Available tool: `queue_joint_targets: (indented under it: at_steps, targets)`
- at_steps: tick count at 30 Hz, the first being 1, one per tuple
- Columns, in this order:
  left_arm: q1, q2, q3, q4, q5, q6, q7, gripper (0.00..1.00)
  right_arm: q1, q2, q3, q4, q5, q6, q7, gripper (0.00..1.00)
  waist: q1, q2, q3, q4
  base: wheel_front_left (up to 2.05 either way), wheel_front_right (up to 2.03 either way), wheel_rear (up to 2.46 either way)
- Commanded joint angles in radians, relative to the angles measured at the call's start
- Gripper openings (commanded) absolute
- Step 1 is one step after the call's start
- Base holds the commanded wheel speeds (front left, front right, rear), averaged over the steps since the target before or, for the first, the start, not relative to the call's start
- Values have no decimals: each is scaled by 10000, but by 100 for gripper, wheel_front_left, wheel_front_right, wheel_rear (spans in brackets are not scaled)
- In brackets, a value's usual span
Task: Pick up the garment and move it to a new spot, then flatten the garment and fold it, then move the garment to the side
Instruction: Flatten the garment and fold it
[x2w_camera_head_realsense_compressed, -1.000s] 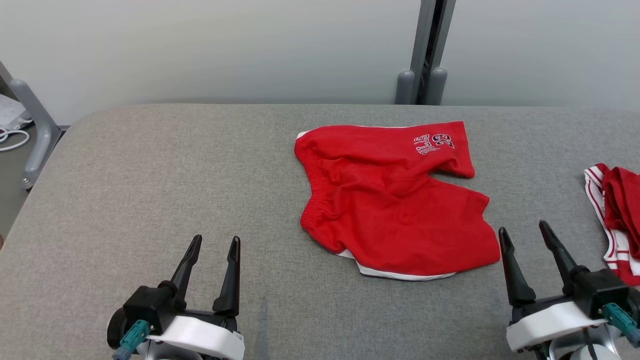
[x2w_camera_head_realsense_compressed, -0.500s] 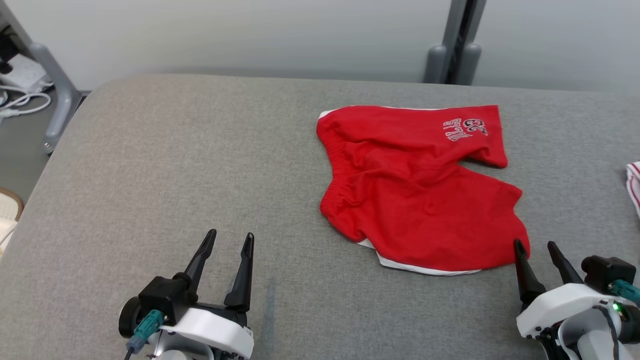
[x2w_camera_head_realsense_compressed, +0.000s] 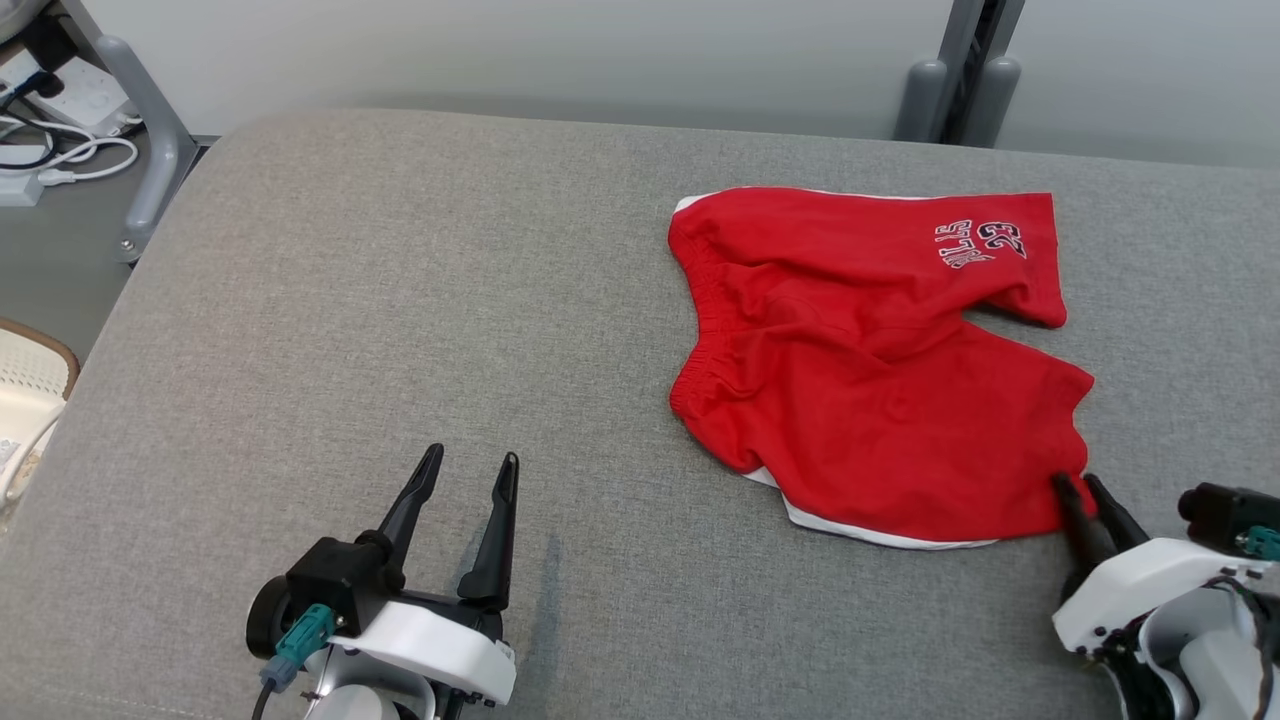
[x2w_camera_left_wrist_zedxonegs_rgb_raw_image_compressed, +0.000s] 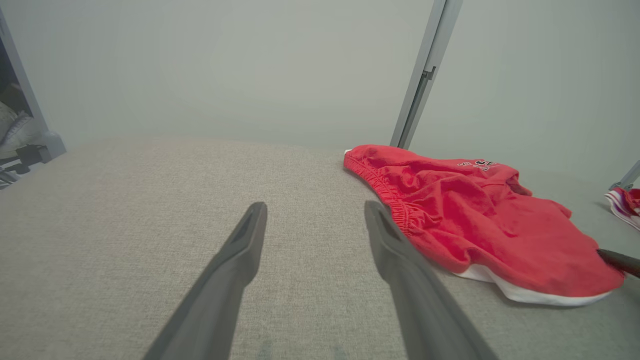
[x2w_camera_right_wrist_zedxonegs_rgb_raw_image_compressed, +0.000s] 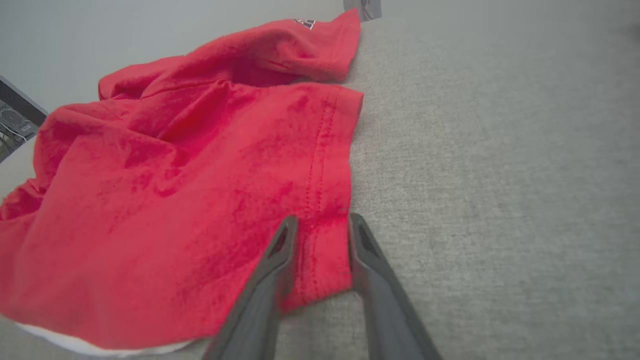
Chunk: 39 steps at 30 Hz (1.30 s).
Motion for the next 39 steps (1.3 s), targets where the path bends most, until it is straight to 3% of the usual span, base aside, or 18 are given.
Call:
queue_joint_targets:
  at_steps: [1, 18, 26, 39]
  targets:
    - [-115, 37, 9, 33, -28, 48, -38, 100, -180, -202, 58, 76, -82, -3, -204, 0, 0, 0, -26, -24, 0, 0, 0]
    - [126, 39, 2, -66, -367, 199, -38, 100, -220, -608, 251, -749, -478, -3, -699, 0, 0, 0, -509, -457, 0, 0, 0]
    - [282, 37, 312, -194, -462, 172, -38, 100, 214, -533, -456, -2909, -2113, -2, -679, 0, 0, 0, -655, -827, 0, 0, 0]
    - [501, 39, 468, -248, -668, 113, -38, 100, 1786, 280, -1230, -5655, -4711, -3, -680, 0, 0, 0, -938, -1129, 0, 0, 0]
